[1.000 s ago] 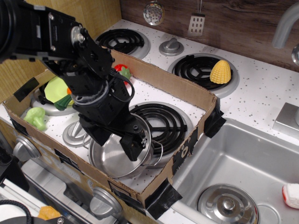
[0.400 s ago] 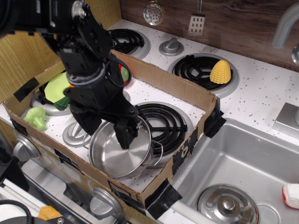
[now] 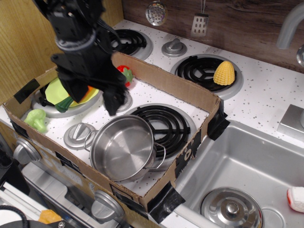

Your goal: Take carrot off plate

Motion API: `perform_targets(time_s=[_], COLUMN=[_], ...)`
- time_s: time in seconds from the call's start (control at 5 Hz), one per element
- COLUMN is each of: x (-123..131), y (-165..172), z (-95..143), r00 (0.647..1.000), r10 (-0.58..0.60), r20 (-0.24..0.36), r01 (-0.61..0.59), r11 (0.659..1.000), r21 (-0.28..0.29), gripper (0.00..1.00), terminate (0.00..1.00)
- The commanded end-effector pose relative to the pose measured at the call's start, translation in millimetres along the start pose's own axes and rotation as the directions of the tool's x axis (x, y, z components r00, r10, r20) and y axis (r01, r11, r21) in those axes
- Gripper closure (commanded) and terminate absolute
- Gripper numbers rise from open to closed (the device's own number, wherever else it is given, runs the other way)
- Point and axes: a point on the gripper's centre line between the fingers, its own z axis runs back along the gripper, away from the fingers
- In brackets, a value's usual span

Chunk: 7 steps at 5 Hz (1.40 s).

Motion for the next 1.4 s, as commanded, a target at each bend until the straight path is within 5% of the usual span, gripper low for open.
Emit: perform_targets(time_s=[0.0,0.6,1.2], x=[52,58,48], y=[48,90,94], z=[-7,-52,-74], r00=[0.994,0.999,0.997], r10=[-0.067,0.039,0.07], r20=[0.088,-0.001,-0.013], r01=[0.062,-0.038,-0.069], r11=[0.996,0.992,0.994], r21=[0.064,0.121,0.087], gripper=[0.0,0.0,0.0], terminate=[0.0,0.0,0.0])
